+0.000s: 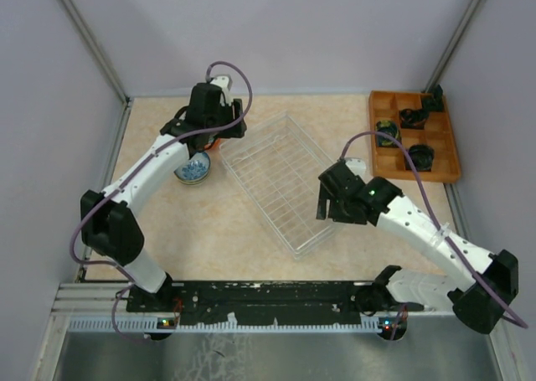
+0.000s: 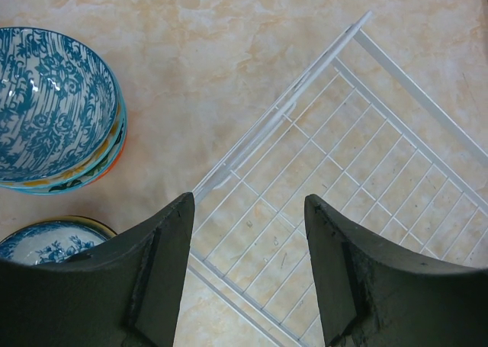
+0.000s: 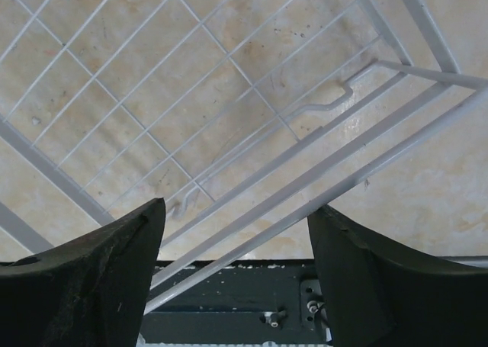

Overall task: Load the bowls into the dish rack
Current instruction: Adjust the dish rack at the center of the board.

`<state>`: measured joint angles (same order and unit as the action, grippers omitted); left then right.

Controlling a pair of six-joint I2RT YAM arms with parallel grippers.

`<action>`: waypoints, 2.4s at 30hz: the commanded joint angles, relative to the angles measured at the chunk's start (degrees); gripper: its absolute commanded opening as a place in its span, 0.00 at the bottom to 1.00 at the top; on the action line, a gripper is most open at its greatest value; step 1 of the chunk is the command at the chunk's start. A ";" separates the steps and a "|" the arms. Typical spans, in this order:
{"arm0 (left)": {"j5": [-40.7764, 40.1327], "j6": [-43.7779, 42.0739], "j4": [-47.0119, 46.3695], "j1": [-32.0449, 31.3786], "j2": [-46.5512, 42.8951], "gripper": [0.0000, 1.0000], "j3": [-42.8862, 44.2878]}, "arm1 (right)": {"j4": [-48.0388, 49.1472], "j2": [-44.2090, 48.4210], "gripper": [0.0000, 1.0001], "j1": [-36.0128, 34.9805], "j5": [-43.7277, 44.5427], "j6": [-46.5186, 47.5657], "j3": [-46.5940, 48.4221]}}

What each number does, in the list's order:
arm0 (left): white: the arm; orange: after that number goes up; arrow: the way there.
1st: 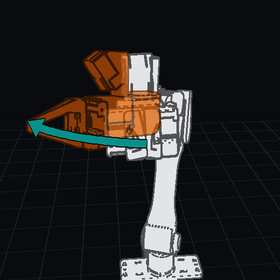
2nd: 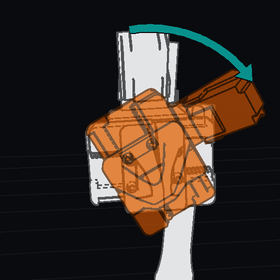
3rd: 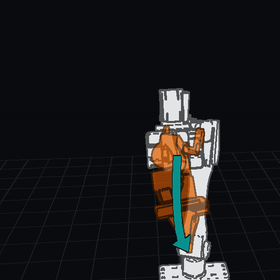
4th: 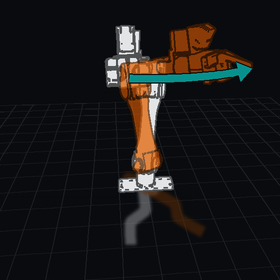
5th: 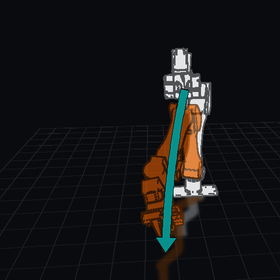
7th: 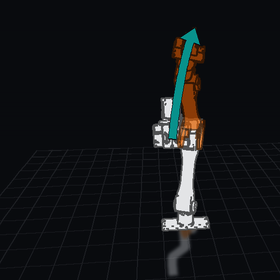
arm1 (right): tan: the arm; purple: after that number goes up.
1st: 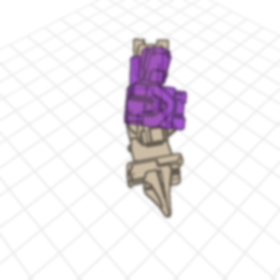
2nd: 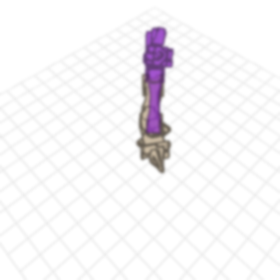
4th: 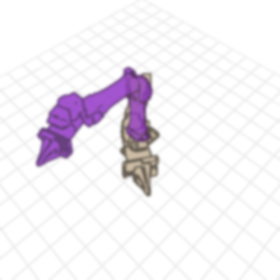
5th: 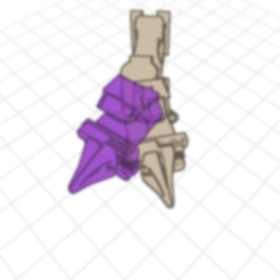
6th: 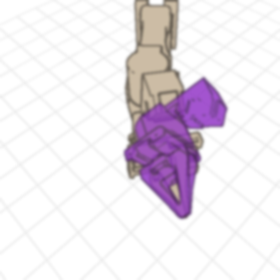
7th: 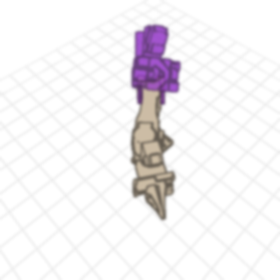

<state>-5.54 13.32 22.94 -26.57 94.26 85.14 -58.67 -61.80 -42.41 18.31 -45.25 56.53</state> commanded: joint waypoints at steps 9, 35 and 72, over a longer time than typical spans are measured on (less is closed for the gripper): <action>1.54 0.04 -2.19 -0.31 -3.77 0.66 -2.83 | 2.94 -1.24 0.26 8.49 1.41 6.50 0.28; 2.88 0.33 0.62 -2.10 -10.35 0.66 -9.67 | 9.20 -14.79 0.07 25.28 9.01 33.28 14.43; -17.94 7.66 9.36 2.78 -3.75 0.67 -10.55 | 9.52 4.88 0.92 18.24 -21.38 28.15 14.73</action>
<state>-20.99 20.60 31.11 -24.29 87.42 72.07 -50.78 -59.46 -23.90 4.19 -16.75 71.64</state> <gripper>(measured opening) 0.688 0.919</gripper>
